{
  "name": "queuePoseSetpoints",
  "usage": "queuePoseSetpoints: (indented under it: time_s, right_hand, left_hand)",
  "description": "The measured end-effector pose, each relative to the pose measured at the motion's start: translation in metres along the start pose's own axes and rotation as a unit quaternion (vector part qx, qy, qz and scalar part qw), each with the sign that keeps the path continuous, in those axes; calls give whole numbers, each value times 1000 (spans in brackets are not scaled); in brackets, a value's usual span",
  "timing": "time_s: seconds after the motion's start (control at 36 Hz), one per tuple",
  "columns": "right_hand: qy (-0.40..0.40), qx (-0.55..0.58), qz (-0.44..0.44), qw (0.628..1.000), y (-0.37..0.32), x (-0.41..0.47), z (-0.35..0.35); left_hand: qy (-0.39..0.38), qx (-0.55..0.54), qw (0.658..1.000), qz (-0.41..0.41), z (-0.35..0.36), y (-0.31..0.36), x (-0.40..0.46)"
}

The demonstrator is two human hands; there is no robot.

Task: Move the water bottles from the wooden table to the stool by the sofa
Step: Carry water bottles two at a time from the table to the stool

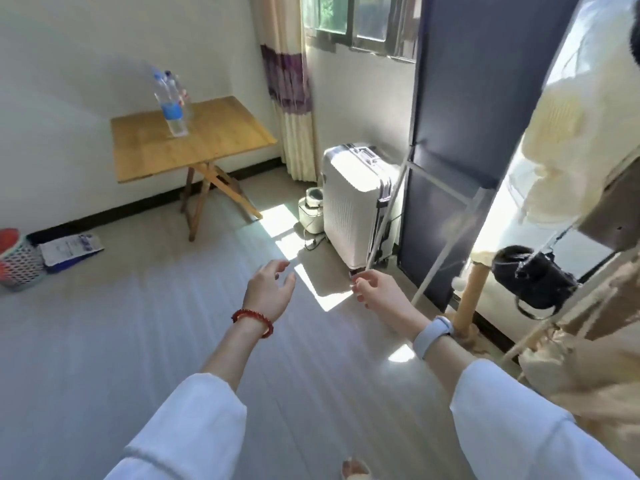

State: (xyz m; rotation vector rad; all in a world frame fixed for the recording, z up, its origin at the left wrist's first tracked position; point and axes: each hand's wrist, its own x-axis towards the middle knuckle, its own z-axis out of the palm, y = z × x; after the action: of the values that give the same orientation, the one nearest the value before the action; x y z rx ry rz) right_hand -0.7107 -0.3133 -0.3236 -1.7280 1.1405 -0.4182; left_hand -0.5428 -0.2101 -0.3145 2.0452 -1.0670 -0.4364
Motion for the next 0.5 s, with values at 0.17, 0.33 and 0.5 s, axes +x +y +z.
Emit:
queuePoseSetpoints:
  time_s: [0.17,0.33,0.5]
  right_hand:
    - [-60,14,-29,998,-74,133,52]
    - [-156,12,-61,986,-140,246,145]
    - [-189,4,-64,980,-209,366,242]
  left_hand:
    - [73,-16,997,-34,-49,-22,108]
    - [143,-14,984,-104,-113,-102,205]
    - [176,-20,975,-137,-189,-186,320]
